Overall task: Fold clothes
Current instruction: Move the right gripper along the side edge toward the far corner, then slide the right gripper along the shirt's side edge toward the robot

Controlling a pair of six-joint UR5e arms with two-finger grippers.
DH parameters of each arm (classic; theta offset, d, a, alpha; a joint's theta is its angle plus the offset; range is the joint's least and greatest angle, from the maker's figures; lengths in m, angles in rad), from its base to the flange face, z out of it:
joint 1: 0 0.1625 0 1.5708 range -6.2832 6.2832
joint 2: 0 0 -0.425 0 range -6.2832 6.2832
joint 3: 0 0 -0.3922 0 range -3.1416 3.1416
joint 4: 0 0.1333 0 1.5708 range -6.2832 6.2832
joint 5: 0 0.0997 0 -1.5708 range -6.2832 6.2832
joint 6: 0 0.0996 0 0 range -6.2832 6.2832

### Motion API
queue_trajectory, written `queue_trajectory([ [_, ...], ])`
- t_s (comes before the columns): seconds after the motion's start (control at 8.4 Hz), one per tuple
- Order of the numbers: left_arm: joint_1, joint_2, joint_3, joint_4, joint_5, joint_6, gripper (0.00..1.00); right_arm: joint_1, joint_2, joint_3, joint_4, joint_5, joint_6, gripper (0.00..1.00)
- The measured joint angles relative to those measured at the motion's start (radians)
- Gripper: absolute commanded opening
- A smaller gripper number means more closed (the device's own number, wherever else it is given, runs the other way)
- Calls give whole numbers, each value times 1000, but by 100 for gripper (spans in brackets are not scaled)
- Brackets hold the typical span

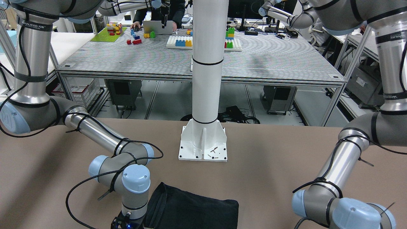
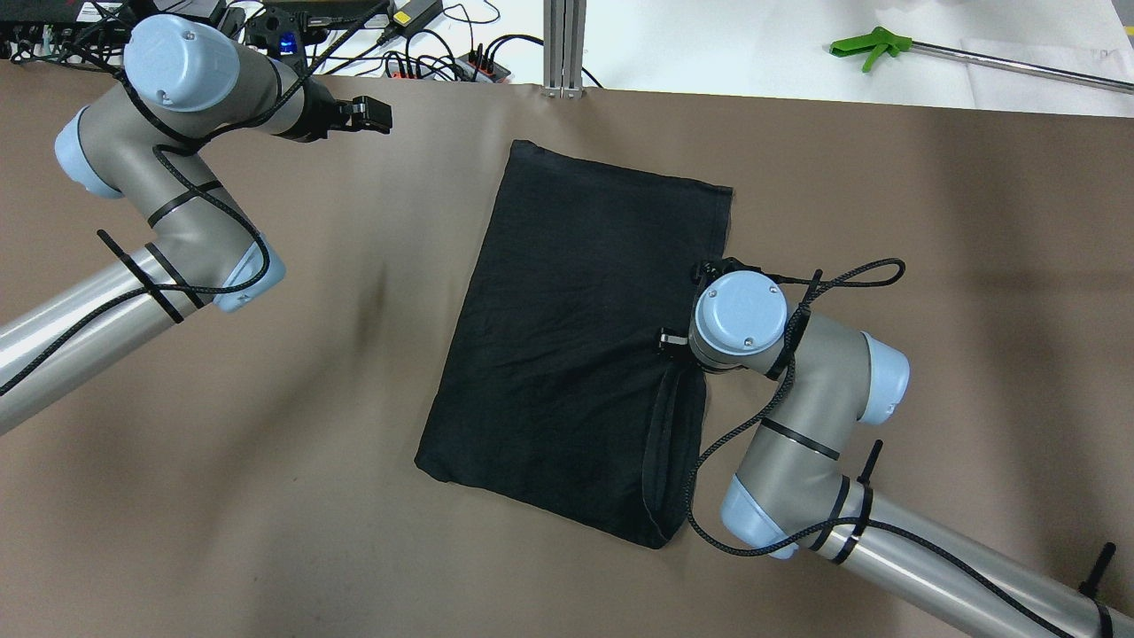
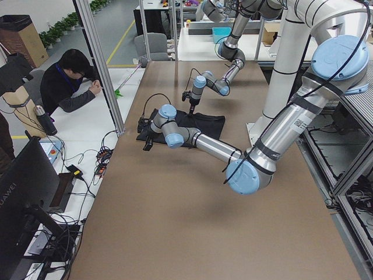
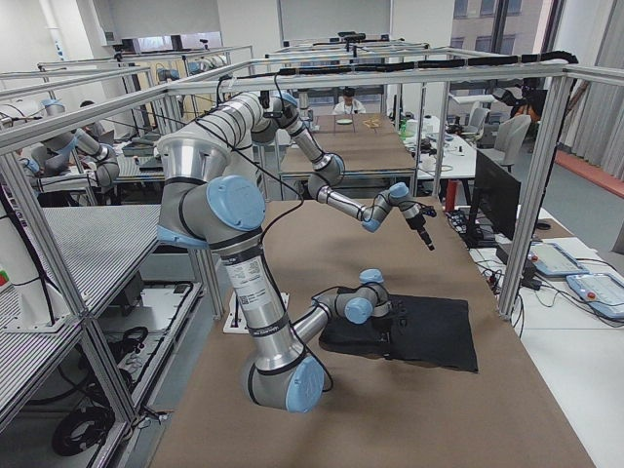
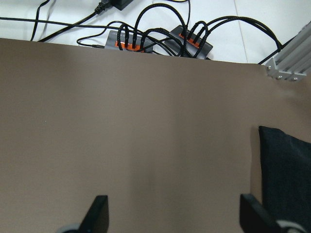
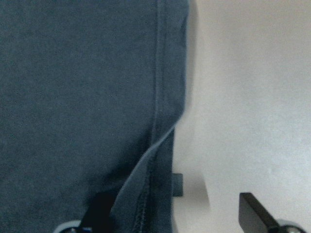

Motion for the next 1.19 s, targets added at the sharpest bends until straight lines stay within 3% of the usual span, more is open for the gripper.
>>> queue_trajectory([
  [0.6, 1, -5, 7, 0, 4, 4, 95, 8, -221, 242, -36, 15, -49, 95],
  [0.83, 1, -6, 9, 0, 4, 4, 95, 8, -214, 296, -82, 26, -53, 95],
  [1.19, 1, -11, 10, 0, 4, 2, 95, -31, -114, 270, -121, 10, -12, 94],
])
